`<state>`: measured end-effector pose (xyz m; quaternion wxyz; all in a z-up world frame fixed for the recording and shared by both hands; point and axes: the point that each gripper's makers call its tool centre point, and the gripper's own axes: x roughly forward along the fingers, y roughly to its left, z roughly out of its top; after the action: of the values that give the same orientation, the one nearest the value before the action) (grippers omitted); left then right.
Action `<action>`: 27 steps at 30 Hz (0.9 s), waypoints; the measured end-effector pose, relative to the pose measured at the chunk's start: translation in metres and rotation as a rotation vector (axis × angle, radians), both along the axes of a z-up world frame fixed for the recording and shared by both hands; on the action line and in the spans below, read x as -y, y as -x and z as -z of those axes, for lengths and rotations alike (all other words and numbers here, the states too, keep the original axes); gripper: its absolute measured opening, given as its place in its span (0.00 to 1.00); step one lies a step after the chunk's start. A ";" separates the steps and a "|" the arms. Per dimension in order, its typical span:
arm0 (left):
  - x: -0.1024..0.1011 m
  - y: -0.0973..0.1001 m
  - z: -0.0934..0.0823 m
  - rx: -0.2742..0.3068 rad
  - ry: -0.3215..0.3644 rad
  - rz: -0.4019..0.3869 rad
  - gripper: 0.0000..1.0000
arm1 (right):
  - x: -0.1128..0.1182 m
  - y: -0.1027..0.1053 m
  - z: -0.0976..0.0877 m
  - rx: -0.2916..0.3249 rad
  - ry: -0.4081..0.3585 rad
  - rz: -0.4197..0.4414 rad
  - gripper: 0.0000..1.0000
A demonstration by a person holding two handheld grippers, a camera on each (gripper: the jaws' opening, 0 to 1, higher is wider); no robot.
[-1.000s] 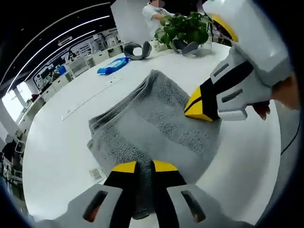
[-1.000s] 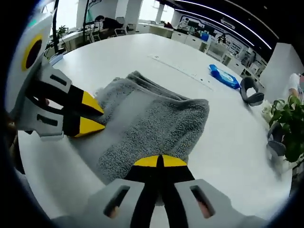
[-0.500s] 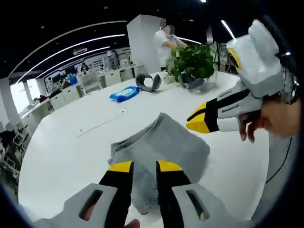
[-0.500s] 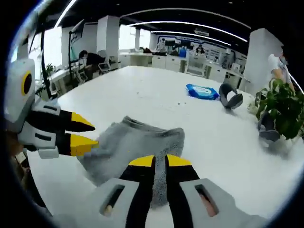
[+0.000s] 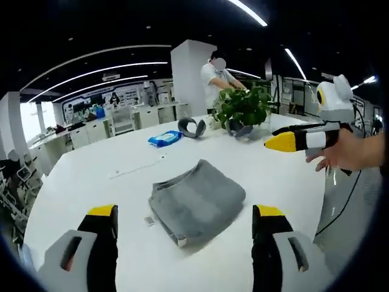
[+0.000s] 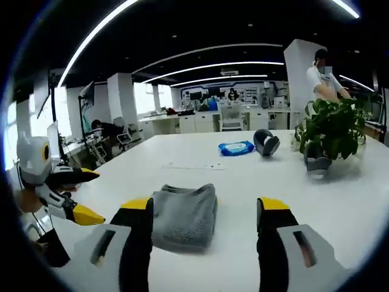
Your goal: Fold the towel on the table until its edges align and the towel forms a compact rectangular stack.
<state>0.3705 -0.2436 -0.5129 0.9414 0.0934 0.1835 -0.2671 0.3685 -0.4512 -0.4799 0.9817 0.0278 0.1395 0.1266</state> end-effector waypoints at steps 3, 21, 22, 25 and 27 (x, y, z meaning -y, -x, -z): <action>-0.012 0.004 -0.003 0.010 0.019 -0.025 1.00 | -0.001 0.010 -0.003 0.010 0.018 -0.020 0.85; -0.038 0.009 -0.004 0.003 0.042 -0.098 1.00 | -0.003 0.022 0.005 0.003 0.031 -0.025 0.99; -0.039 0.009 -0.005 0.007 0.035 -0.098 1.00 | -0.001 0.022 0.005 0.003 0.017 -0.018 0.99; -0.038 0.010 -0.009 0.019 0.023 -0.095 1.00 | 0.003 0.021 0.006 -0.002 0.009 -0.007 0.99; -0.039 0.010 -0.011 0.027 0.025 -0.100 1.00 | 0.005 0.020 0.007 -0.006 0.010 -0.003 0.99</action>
<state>0.3605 -0.2047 -0.5015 0.9571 0.0760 0.1718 -0.2205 0.3483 -0.4566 -0.4867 0.9812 0.0229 0.1432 0.1271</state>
